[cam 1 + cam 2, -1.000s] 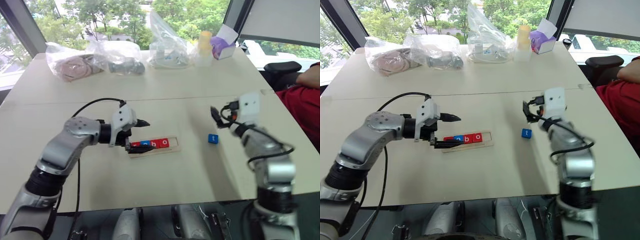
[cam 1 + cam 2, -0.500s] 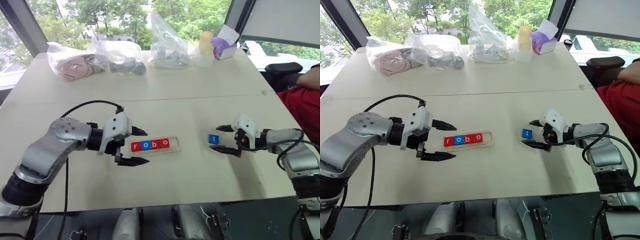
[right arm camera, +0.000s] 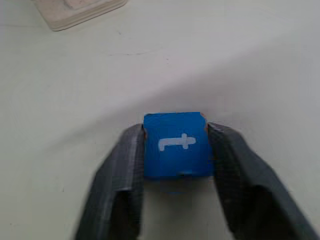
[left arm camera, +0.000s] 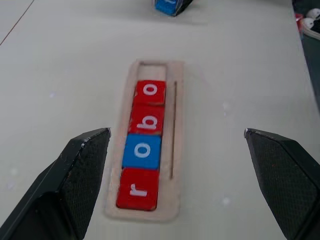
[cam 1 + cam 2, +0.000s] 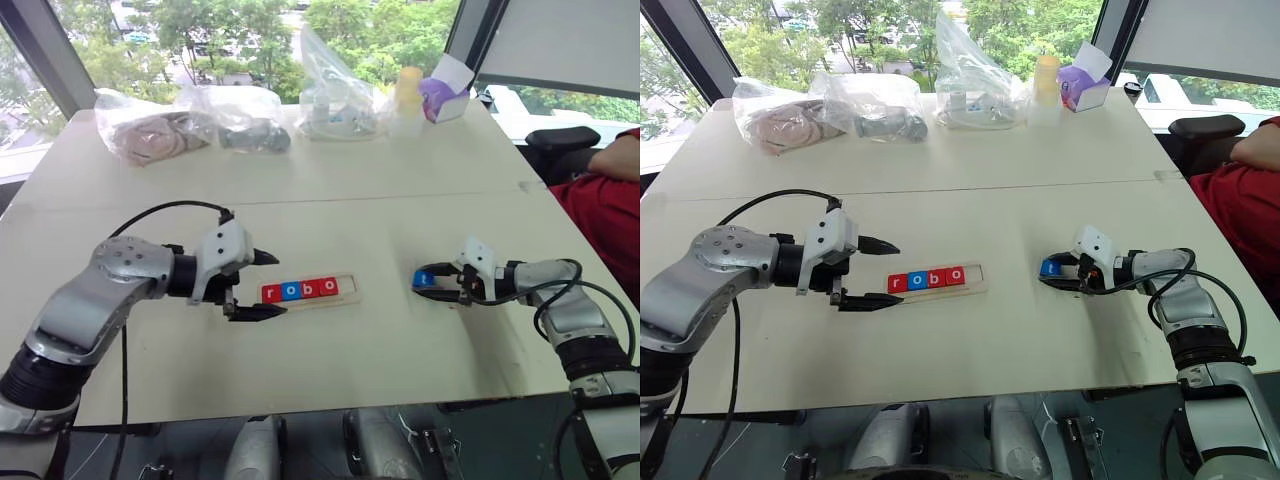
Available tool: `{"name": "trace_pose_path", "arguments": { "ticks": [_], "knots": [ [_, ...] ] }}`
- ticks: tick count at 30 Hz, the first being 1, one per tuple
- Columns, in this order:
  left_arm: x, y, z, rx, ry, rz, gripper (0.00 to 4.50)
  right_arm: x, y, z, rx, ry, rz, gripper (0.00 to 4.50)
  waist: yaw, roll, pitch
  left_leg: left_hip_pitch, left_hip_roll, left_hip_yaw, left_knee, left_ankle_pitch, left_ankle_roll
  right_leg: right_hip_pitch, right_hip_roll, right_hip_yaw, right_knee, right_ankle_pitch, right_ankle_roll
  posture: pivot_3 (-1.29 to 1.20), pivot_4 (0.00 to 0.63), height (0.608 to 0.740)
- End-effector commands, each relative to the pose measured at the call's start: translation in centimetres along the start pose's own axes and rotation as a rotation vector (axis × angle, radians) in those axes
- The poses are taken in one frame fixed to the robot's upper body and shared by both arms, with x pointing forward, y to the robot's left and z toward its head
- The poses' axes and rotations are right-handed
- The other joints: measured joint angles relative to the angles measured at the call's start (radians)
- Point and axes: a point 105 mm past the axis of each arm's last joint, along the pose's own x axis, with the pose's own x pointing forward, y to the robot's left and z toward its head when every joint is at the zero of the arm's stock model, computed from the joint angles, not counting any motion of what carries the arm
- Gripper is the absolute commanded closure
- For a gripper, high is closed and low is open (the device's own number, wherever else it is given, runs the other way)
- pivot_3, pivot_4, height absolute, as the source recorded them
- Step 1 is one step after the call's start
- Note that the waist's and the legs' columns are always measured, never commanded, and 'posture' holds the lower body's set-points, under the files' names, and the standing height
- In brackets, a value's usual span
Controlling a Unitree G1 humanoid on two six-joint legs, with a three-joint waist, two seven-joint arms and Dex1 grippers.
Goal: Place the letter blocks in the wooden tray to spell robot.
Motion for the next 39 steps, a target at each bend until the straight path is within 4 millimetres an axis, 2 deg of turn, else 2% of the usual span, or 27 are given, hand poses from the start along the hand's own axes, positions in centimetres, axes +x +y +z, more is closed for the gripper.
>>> {"name": "trace_pose_path", "arguments": {
  "ticks": [1, 3, 6, 11, 15, 24, 39],
  "knots": [
    [-0.9, 0.5, 0.5, 0.035, -0.012, 0.037, 0.00, 0.1, -0.2, 0.3, 0.030, -0.009, -0.016, 3.31, 0.000, 0.000, 0.000, 0.000, 0.000, 0.000, 0.000, 0.000, 0.000, 0.000, 0.000, 0.000, 0.000, 0.000, 0.000, 0.00, 0.150, 0.740],
    [-1.1, 0.8, -0.5, 0.025, 0.014, 0.059, 0.00, 1.1, 0.6, 3.5, 0.034, -0.110, 0.048, 3.31, -0.002, 0.000, 0.000, 0.000, 0.000, 0.000, 0.000, 0.000, 0.000, 0.000, 0.000, 0.000, 0.000, 0.000, 0.000, 0.00, 0.150, 0.740],
    [-1.2, 1.1, -1.2, 0.016, 0.025, 0.069, 0.00, 2.6, 2.4, 6.3, 0.000, -0.171, 0.136, 3.31, -0.003, 0.001, 0.000, 0.000, 0.001, 0.000, -0.001, 0.000, 0.000, -0.002, 0.000, 0.001, 0.002, 0.001, 0.001, 0.00, 0.150, 0.740],
    [-1.3, 0.9, -1.3, 0.008, 0.019, 0.065, 0.00, 4.8, 4.5, 8.7, -0.097, -0.191, 0.234, 3.31, 0.002, 0.001, 0.000, -0.001, 0.001, -0.001, -0.002, 0.000, 0.000, -0.003, 0.000, 0.000, 0.002, 0.001, 0.002, 0.00, 0.150, 0.740],
    [-1.3, 0.8, -1.4, 0.006, 0.019, 0.071, 0.00, 6.3, 4.7, 9.4, -0.187, -0.182, 0.275, 3.31, 0.004, 0.001, 0.001, -0.002, 0.000, -0.001, -0.001, 0.000, 0.000, -0.003, -0.001, 0.000, 0.000, 0.000, 0.001, 0.00, 0.150, 0.740],
    [-1.1, 0.6, -1.3, 0.002, 0.008, 0.086, 0.00, 7.6, 4.3, 9.5, -0.288, -0.141, 0.337, 3.31, 0.000, 0.001, 0.001, -0.002, 0.000, -0.001, -0.001, 0.000, 0.000, -0.003, -0.001, 0.000, 0.000, 0.001, 0.002, 0.00, 0.150, 0.740],
    [-1.0, 0.4, -1.8, 0.004, 0.025, 0.107, 0.00, 8.6, 4.2, 8.1, -0.298, -0.115, 0.367, 3.31, 0.000, 0.001, 0.001, -0.002, 0.000, -0.001, -0.002, 0.000, 0.000, -0.003, -0.002, 0.000, 0.001, 0.001, 0.002, 0.00, 0.150, 0.740]
  ]
}}
